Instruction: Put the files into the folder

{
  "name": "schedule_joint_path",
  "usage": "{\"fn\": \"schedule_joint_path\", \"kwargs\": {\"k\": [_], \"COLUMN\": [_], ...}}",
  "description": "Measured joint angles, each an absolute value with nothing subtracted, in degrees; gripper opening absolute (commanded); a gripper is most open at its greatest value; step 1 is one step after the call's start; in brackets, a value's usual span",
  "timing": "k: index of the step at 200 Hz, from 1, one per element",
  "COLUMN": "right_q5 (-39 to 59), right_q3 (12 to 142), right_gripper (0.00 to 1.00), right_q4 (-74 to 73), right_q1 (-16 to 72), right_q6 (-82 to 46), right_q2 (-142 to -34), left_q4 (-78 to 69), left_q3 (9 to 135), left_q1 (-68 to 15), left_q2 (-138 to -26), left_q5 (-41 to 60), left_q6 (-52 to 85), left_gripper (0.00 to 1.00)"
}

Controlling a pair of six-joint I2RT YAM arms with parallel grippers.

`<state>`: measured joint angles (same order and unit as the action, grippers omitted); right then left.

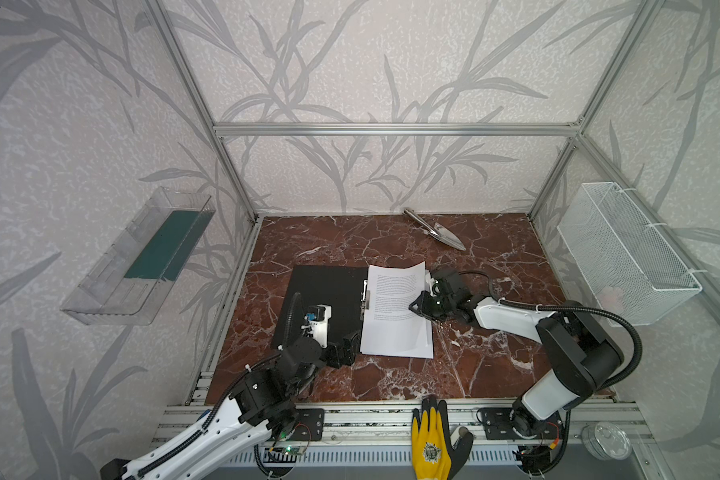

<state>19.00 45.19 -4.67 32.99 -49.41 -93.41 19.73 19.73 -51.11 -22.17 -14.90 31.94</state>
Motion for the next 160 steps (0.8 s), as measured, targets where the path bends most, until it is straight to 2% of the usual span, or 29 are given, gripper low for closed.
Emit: {"fn": "schedule_joint_path", "kwargs": {"k": [36, 77, 110, 136, 160], "right_q5": [18.6, 16.0, 8.8, 0.3, 2.0], "right_q3": [45.3, 46.7, 49.8, 52.4, 52.2], "right_gripper": [0.43, 0.76, 1.0, 0.99, 0.99], "right_q4": [-3.8, 0.8, 10.0, 16.8, 18.2], "right_q1": [33.0, 33.0, 33.1, 33.3, 30.3], "right_q6": [-49.1, -47.6, -43.4, -38.0, -34.2], "right_q2": [-93.4, -93.3, -90.8, -85.2, -80.9], "left_q4": [19.7, 19.7, 19.7, 19.3, 19.5], "left_q3": [19.7, 19.7, 19.7, 20.1, 24.4], "left_q1": [-51.1, -51.1, -51.1, -51.1, -51.1], "left_q2": [-22.2, -22.4, -22.4, -25.6, -35.6], "left_q5": [-14.9, -14.9, -14.7, -13.5, -11.8], "left_q6": [32.0, 32.0, 32.0, 32.6, 33.5], "left_gripper": [0.99, 0.99, 0.99, 0.99, 0.99]}}
